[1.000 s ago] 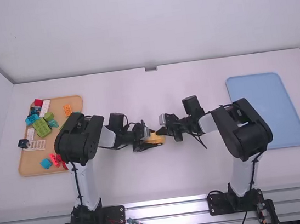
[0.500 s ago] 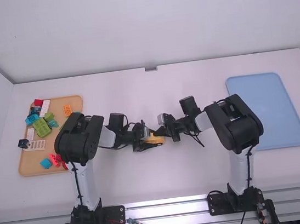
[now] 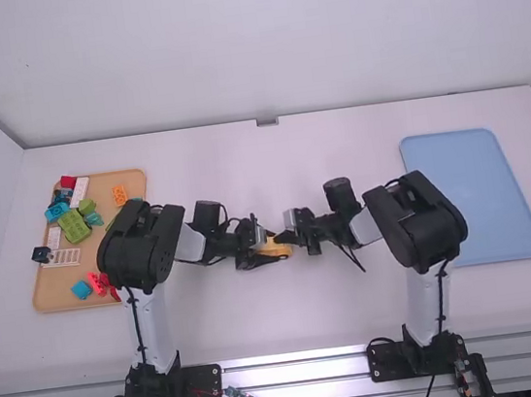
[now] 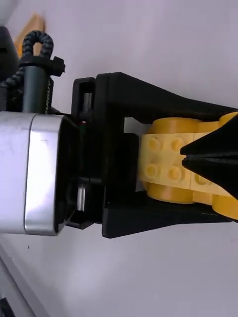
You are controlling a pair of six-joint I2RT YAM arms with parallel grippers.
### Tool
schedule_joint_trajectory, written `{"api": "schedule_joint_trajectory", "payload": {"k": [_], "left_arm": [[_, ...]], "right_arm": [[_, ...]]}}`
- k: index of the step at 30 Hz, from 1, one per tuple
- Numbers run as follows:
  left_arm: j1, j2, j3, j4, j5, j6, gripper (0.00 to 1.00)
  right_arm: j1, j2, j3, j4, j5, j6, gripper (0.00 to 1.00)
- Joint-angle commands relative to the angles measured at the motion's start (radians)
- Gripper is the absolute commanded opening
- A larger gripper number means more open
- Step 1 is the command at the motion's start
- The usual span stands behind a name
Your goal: Assemble lego blocks to make yellow taxi
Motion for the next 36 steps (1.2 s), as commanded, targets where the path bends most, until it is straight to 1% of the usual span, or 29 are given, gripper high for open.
{"api": "schedule_joint_trajectory", "payload": {"k": [1, 2, 3, 4, 5, 7, 8, 9, 10, 11, 12, 13, 14, 15, 16, 17, 19, 21, 23, 27, 36], "left_arm": [[-0.003, 0.019, -0.001, -0.010, -0.139, 0.029, 0.26], [-0.003, 0.019, -0.001, -0.011, -0.139, 0.029, 0.26], [-0.003, 0.019, 0.000, -0.011, -0.139, 0.029, 0.26], [-0.003, 0.019, 0.005, -0.016, -0.140, 0.021, 0.26], [-0.003, 0.019, 0.013, -0.032, -0.140, 0.022, 0.26], [-0.005, 0.019, 0.034, -0.070, -0.140, 0.021, 0.27], [-0.008, 0.019, 0.050, -0.100, -0.148, 0.022, 0.27], [-0.010, 0.019, 0.064, -0.123, -0.166, 0.022, 0.27], [-0.010, 0.019, 0.069, -0.132, -0.172, 0.022, 0.27], [-0.011, 0.019, 0.091, -0.169, -0.199, 0.022, 0.27], [-0.011, 0.019, 0.101, -0.184, -0.205, 0.022, 0.27], [-0.012, 0.019, 0.106, -0.191, -0.209, 0.022, 0.27], [-0.018, 0.019, 0.119, -0.210, -0.216, 0.023, 0.27], [-0.022, 0.019, 0.133, -0.225, -0.217, 0.023, 0.28], [-0.023, 0.019, 0.138, -0.229, -0.216, 0.022, 0.30], [-0.023, 0.019, 0.146, -0.232, -0.214, 0.022, 0.33], [-0.030, 0.019, 0.153, -0.236, -0.215, 0.023, 0.33], [-0.037, 0.019, 0.159, -0.250, -0.217, 0.023, 0.38], [-0.045, 0.019, 0.164, -0.268, -0.218, 0.027, 0.39], [-0.058, 0.019, 0.155, -0.294, -0.218, 0.081, 0.39], [-0.062, 0.019, 0.101, -0.271, -0.217, 0.074, 0.39]], "right_arm": [[-0.015, -0.078, -0.064, -0.003, 0.086, 0.083, 0.00], [-0.025, -0.135, -0.074, -0.005, 0.103, 0.102, 0.00], [-0.031, -0.164, -0.080, -0.007, 0.113, 0.113, 0.00], [-0.050, -0.248, -0.093, -0.028, 0.156, 0.140, 0.00], [-0.066, -0.297, -0.099, -0.053, 0.195, 0.147, 0.00], [-0.092, -0.363, -0.102, -0.113, 0.251, 0.146, 0.00], [-0.109, -0.399, -0.101, -0.157, 0.282, 0.146, 0.02], [-0.119, -0.418, -0.101, -0.192, 0.301, 0.145, 0.14], [-0.124, -0.425, -0.100, -0.203, 0.309, 0.145, 0.21], [-0.142, -0.450, -0.101, -0.254, 0.339, 0.142, 0.53], [-0.150, -0.459, -0.101, -0.277, 0.349, 0.135, 0.63], [-0.154, -0.463, -0.102, -0.286, 0.353, 0.132, 0.65], [-0.165, -0.474, -0.103, -0.314, 0.367, 0.127, 0.74], [-0.178, -0.484, -0.103, -0.342, 0.370, 0.118, 0.93], [-0.186, -0.488, -0.103, -0.352, 0.369, 0.115, 0.99], [-0.195, -0.488, -0.102, -0.357, 0.365, 0.116, 0.99], [-0.208, -0.488, -0.102, -0.364, 0.359, 0.116, 0.99], [-0.215, -0.488, -0.102, -0.368, 0.359, 0.116, 0.99], [-0.218, -0.488, -0.102, -0.368, 0.360, 0.116, 0.99], [-0.219, -0.488, -0.102, -0.363, 0.363, 0.115, 0.99], [-0.217, -0.488, -0.102, -0.347, 0.364, 0.116, 0.99]]}}
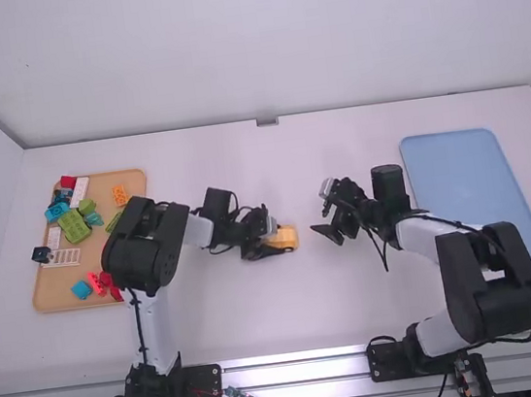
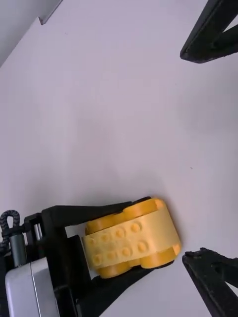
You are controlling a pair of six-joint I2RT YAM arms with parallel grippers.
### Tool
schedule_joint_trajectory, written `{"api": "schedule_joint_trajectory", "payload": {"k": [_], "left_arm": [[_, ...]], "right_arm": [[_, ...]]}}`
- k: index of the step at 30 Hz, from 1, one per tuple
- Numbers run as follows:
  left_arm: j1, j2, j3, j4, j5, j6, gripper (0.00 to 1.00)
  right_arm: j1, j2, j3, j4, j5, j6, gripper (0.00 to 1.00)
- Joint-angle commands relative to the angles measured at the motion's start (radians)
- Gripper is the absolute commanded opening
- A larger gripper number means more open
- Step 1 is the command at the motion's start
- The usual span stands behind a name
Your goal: Assemble lego blocks to make yellow taxi
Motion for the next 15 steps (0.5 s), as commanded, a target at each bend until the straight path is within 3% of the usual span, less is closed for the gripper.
{"api": "schedule_joint_trajectory", "payload": {"k": [1, 3, 5, 7, 9, 15], "left_arm": [[-0.008, 0.028, -0.051, -0.014, -0.123, 0.019, 0.43], [-0.012, 0.028, -0.063, 0.009, -0.122, 0.017, 0.51], [-0.013, 0.026, -0.075, 0.029, -0.125, 0.018, 0.67], [-0.013, 0.026, -0.080, 0.036, -0.125, 0.018, 0.75], [-0.010, 0.026, -0.082, 0.034, -0.126, 0.018, 0.99], [-0.003, -0.002, -0.081, -0.015, -0.180, 0.017, 0.99]], "right_arm": [[0.001, -0.026, -0.002, 0.002, 0.001, 0.003, 0.99], [-0.001, -0.026, -0.002, 0.002, 0.000, 0.003, 0.99], [-0.001, -0.026, -0.002, 0.003, 0.001, 0.003, 0.99], [0.000, -0.026, -0.002, 0.002, 0.001, 0.003, 0.99], [0.000, -0.026, -0.002, 0.002, 0.001, 0.003, 0.99], [-0.001, -0.026, -0.002, 0.002, 0.001, 0.003, 0.99]]}}
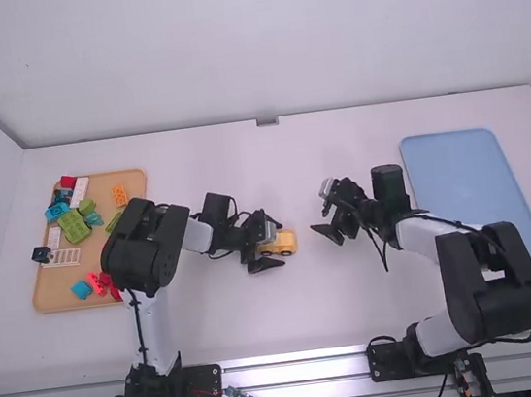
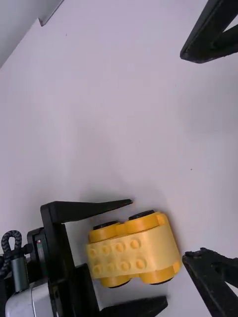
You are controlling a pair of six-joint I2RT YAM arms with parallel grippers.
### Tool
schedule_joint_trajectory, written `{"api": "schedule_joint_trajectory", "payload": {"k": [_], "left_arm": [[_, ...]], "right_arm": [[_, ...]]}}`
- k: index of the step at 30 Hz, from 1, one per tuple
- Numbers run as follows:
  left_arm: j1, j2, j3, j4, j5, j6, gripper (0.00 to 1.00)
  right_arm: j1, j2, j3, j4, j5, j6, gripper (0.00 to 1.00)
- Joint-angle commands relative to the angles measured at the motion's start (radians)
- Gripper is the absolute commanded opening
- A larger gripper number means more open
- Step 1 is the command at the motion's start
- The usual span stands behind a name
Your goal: Assemble lego blocks to make yellow taxi
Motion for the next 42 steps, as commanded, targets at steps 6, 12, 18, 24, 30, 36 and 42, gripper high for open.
{"api": "schedule_joint_trajectory", "payload": {"k": [6, 12, 18, 24, 30, 36, 42], "left_arm": [[-0.005, -0.153, -0.035, -0.265, -0.492, 0.024, 0.99], [0.002, -0.322, -0.020, -0.528, -0.779, 0.086, 0.99], [0.072, -0.382, 0.056, -0.646, -0.900, 0.037, 0.99], [0.210, -0.383, 0.229, -0.784, -1.052, -0.238, 0.99], [0.378, -0.382, 0.465, -0.937, -1.037, -0.523, 0.99], [0.537, -0.323, 0.715, -1.072, -0.924, -0.745, 0.99], [0.622, -0.145, 1.037, -1.332, -1.032, -0.954, 0.99]], "right_arm": [[-0.001, -0.026, -0.002, 0.002, -0.003, 0.003, 0.99], [-0.001, -0.026, -0.002, 0.003, -0.003, 0.002, 0.99], [-0.001, -0.026, -0.002, 0.014, -0.003, 0.003, 0.99], [-0.001, -0.026, -0.002, 0.059, -0.003, 0.003, 0.99], [-0.001, -0.026, -0.002, 0.116, 0.004, 0.035, 0.99], [-0.001, -0.026, 0.028, 0.111, 0.081, 0.146, 0.99], [-0.001, -0.026, 0.069, 0.023, 0.091, 0.124, 0.99]]}}
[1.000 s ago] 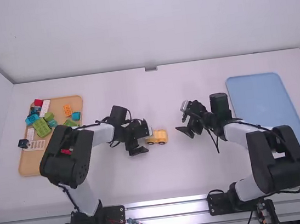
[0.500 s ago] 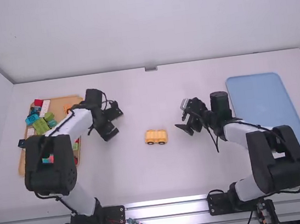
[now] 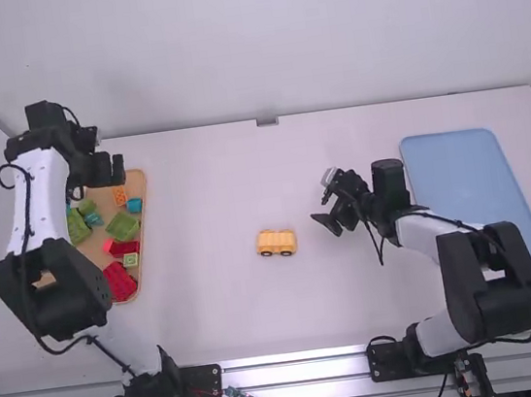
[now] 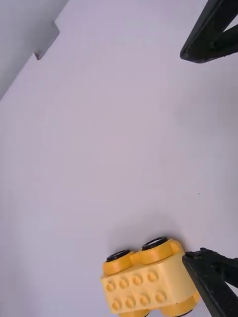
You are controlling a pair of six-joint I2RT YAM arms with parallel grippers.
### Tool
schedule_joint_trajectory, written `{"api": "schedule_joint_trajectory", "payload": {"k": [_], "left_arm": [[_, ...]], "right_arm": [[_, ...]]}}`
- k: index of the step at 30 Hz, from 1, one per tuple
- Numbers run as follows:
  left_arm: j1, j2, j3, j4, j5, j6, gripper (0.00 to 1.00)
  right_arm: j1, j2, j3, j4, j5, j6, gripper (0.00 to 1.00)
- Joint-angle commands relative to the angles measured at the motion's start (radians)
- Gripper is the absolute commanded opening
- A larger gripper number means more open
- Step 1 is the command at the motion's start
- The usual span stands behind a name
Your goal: Assemble lego blocks to make yellow taxi
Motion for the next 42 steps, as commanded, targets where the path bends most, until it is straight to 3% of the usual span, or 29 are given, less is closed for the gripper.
{"api": "schedule_joint_trajectory", "payload": {"k": [1, 7, 11, 20, 27, 33, 42], "left_arm": [[0.010, 0.134, 0.143, -0.085, -0.029, -0.120, 0.99], [0.011, 0.392, 0.459, -0.310, -0.032, -0.048, 0.99], [0.005, 0.465, 0.518, -0.368, -0.031, -0.048, 0.99], [0.010, 0.493, 0.387, -0.122, -0.032, -0.056, 0.99], [0.005, 0.493, 0.260, -0.031, -0.033, -0.013, 0.99], [0.018, 0.493, 0.202, 0.084, -0.051, -0.227, 0.99], [0.012, 0.493, 0.135, 0.169, 0.024, -0.231, 0.99]], "right_arm": [[-0.001, -0.026, 0.034, -0.002, 0.025, 0.018, 0.99], [-0.001, -0.026, 0.034, 0.005, 0.066, 0.012, 0.99], [0.000, -0.026, 0.034, 0.005, 0.071, 0.010, 0.99], [-0.012, -0.026, 0.034, 0.035, 0.071, 0.011, 0.99], [-0.014, -0.026, 0.034, 0.036, 0.071, 0.010, 0.99], [-0.014, -0.026, 0.034, 0.035, 0.071, 0.010, 0.99], [-0.013, -0.026, 0.034, 0.035, 0.071, 0.014, 0.99]]}}
